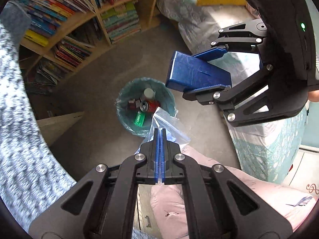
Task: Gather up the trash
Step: 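Lift and carry the bag and dark blue box with both tools over the wastebasket, then open both tools to drop the bag and dark blue box into the wastebasket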
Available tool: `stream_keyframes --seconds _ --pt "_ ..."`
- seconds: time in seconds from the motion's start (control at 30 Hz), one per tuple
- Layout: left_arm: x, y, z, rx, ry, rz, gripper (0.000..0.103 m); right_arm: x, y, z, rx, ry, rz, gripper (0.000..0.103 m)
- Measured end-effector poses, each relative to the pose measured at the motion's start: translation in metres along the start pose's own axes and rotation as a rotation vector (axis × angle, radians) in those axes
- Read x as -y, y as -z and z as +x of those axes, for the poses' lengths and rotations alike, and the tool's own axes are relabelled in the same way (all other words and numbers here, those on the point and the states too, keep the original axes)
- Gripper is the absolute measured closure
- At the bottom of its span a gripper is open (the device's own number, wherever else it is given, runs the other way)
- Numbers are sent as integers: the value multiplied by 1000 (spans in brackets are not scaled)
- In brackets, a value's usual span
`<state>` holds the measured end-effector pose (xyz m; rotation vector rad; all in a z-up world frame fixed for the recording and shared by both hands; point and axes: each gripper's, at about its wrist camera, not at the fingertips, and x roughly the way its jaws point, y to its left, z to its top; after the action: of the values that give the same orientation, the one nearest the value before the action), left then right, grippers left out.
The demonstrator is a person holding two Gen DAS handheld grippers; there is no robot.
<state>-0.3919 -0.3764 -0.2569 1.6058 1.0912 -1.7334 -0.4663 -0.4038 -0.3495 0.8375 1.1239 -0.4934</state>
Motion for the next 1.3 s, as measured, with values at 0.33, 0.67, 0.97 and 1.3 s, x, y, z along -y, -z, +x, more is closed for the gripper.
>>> stream_keyframes --seconds 0.33,0.67,0.97,1.3 --pt "-16 -6 67 -100 21 8 103 21 9 56 -53 -24 90 51" --pt "-13 -15 97 -121 5 51 103 38 10 87 -70 -30 142 51" --pt "-16 -21 118 -132 -72 56 72 50 12 106 -85 -24 162 48" --pt "-21 -23 116 -127 -89 36 44 57 15 98 -94 -21 167 41"
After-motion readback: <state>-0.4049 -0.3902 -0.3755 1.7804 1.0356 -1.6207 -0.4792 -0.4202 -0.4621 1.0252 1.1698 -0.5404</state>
